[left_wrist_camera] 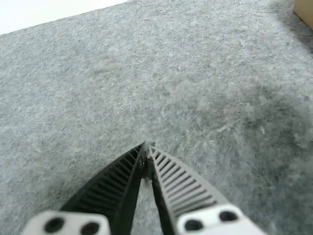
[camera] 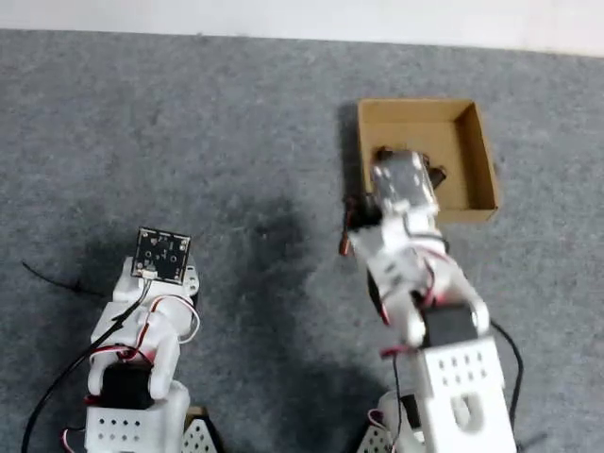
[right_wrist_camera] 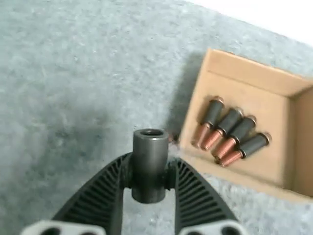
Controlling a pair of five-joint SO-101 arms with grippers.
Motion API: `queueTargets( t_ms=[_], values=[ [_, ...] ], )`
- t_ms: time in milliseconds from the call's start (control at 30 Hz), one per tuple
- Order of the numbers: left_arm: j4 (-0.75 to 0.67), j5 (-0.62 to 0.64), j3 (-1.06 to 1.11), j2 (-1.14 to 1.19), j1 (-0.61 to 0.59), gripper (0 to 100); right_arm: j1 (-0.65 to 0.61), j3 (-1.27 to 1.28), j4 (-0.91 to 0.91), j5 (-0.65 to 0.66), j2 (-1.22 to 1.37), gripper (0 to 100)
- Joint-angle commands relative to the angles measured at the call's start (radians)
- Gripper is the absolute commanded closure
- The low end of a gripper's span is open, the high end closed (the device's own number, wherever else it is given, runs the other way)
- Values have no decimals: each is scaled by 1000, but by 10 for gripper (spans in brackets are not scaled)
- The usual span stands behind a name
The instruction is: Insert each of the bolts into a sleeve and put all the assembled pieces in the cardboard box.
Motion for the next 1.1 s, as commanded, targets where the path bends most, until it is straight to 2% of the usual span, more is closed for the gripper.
queueTargets(
  t_ms=[0,300,600,767,900,967,1067],
  values=[
    [-18,2,-5,-8,-7,993,53,122,-31,-11,-234,994],
    [-18,2,1,-7,-7,993,64,524,-27,-8,-728,994],
    [-52,2,10,-7,-5,993,81,642,-104,-9,-708,994],
    [-63,2,-134,1,2,993,96,673,-168,-11,-708,994],
    [-63,-2,-228,16,74,992,96,688,-196,-8,-708,994],
    [-63,-2,-292,87,111,992,96,688,-196,-8,-708,994],
    [-95,-2,-415,315,166,992,96,688,-196,-9,-708,994]
  ],
)
